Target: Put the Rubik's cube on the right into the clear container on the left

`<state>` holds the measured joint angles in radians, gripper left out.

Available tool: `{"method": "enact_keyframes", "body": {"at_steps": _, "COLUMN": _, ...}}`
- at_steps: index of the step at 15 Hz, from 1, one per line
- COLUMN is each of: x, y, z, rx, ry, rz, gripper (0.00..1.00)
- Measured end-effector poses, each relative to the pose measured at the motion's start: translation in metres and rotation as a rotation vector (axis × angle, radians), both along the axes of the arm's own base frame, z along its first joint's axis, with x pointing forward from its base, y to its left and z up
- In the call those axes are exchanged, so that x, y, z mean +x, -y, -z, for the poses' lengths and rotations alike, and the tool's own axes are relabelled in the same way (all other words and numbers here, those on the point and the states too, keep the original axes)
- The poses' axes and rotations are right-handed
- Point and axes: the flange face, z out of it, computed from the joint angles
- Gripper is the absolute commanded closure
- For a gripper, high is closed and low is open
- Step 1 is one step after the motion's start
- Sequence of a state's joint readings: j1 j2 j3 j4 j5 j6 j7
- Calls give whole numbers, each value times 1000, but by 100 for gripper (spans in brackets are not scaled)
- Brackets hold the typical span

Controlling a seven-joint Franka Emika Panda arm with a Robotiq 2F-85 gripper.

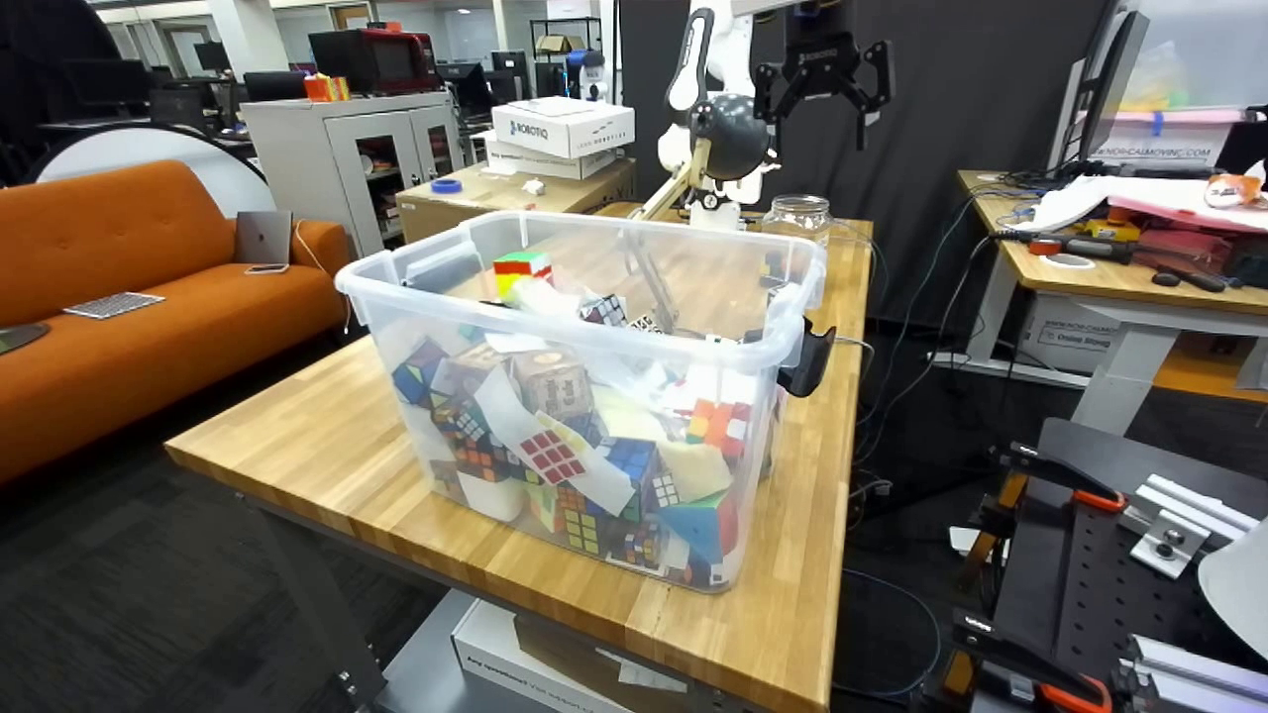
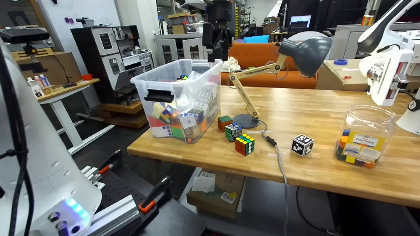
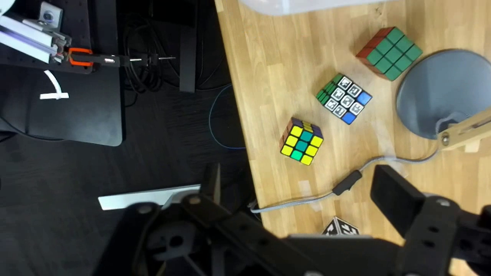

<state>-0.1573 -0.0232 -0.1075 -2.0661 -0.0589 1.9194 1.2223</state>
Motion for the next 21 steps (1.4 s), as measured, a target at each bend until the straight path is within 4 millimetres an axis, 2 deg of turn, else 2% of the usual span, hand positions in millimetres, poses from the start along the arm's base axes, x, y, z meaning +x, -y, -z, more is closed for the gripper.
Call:
{"method": "enact_keyframes", "body": {"at_steps": 3, "x": -10, "y": 45, "z": 28, "rx": 53, "ry": -35, "rz": 87, "gripper": 0}}
{"method": "enact_keyframes", "body": {"at_steps": 5, "x": -13, "y": 58, "z": 44, "rx": 80, "ry": -56, "rz": 129, "gripper": 0}}
{"method": "enact_keyframes", "body": {"at_steps": 9, "x": -11, "y": 52, "z": 40, "rx": 77, "ry": -50, "rz": 118, "gripper": 0}}
{"method": "enact_keyframes", "body": {"at_steps": 17, "x": -11, "y": 53, "z": 41, "rx": 77, "ry": -51, "rz": 119, "gripper": 0}}
{"method": "enact_keyframes", "body": {"at_steps": 21, "x": -4, "y": 56, "z": 52, "rx": 123, "ry": -25, "rz": 156, "gripper": 0}}
